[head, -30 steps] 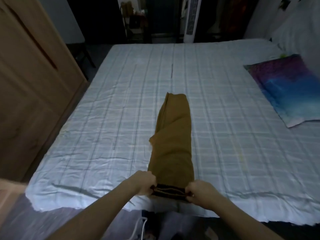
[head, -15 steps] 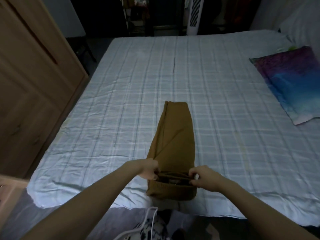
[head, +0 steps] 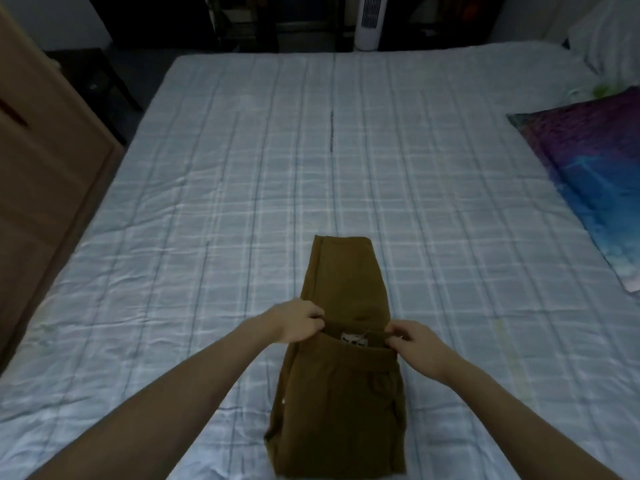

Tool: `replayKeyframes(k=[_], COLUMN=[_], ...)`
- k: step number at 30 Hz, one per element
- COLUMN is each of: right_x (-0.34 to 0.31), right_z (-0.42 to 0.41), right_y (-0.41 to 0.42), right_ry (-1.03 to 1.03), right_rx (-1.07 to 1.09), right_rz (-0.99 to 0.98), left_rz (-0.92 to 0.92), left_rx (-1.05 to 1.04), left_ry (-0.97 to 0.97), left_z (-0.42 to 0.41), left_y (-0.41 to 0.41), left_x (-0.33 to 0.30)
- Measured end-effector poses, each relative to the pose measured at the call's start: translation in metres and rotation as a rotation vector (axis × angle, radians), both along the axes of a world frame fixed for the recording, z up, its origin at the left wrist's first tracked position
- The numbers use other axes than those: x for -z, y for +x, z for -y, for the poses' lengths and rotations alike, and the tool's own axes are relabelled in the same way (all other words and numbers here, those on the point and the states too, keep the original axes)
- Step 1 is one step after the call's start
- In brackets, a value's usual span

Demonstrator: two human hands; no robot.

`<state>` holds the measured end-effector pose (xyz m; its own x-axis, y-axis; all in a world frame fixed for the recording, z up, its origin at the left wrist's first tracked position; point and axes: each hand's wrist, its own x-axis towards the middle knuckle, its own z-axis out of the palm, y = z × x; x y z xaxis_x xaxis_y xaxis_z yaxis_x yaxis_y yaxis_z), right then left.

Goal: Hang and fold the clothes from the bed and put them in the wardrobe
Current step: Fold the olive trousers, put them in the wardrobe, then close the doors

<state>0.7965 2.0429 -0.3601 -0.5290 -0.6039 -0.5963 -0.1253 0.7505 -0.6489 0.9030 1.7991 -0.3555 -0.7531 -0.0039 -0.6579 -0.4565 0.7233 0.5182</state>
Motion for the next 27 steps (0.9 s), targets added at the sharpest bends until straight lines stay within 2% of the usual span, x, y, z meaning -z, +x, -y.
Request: replayKeyframes(k=[6,13,16,18,20,21,22,25,27], right_x=[0.056,0.144,0.168,0.188,0.201,0.205,0.207,0.208,0.206], right_z=[0.071,0.14,0.161,0.173,0.178,0.18,0.181,0.185,0.191], right_y=[-0.076,-0.16,-0.182,-0.193,-0.201,-0.205,-0.21,-0.227,-0.241], right_ry=[-0.101,-0.162,-0.139,-0.136,-0.14,-0.15,-0.156,-0.033,0.058], right_rx=[0.21,0.376,0.378,0.334,0.244,0.156,0.034,-0.369,-0.505], right_rz=[0.062,0.011,-0.088,-0.232,-0.492,-0.593,-0.631,-0.535,-0.529], left_rz=[0.006,-0.029,-0.034,-0.123,-0.307,-0.398,-0.451,-0.449,-0.42], left_rx=[-0.175,-0.375,-0.435,-0.32,-0.099,-0.023,0.018,0.049,0.056], left_ry=[0.07,0.147,0.185,0.075,-0.217,-0.301,-0.324,-0.284,-0.258], left_z=[0.06,0.112,0.12,0.126,0.133,0.135,0.137,0.144,0.148], left_y=[-0.082,-0.162,-0.184,-0.195,-0.201,-0.203,-0.205,-0.211,-0.217], left_x=[0.059,0.143,0.167,0.188,0.203,0.21,0.215,0.226,0.224])
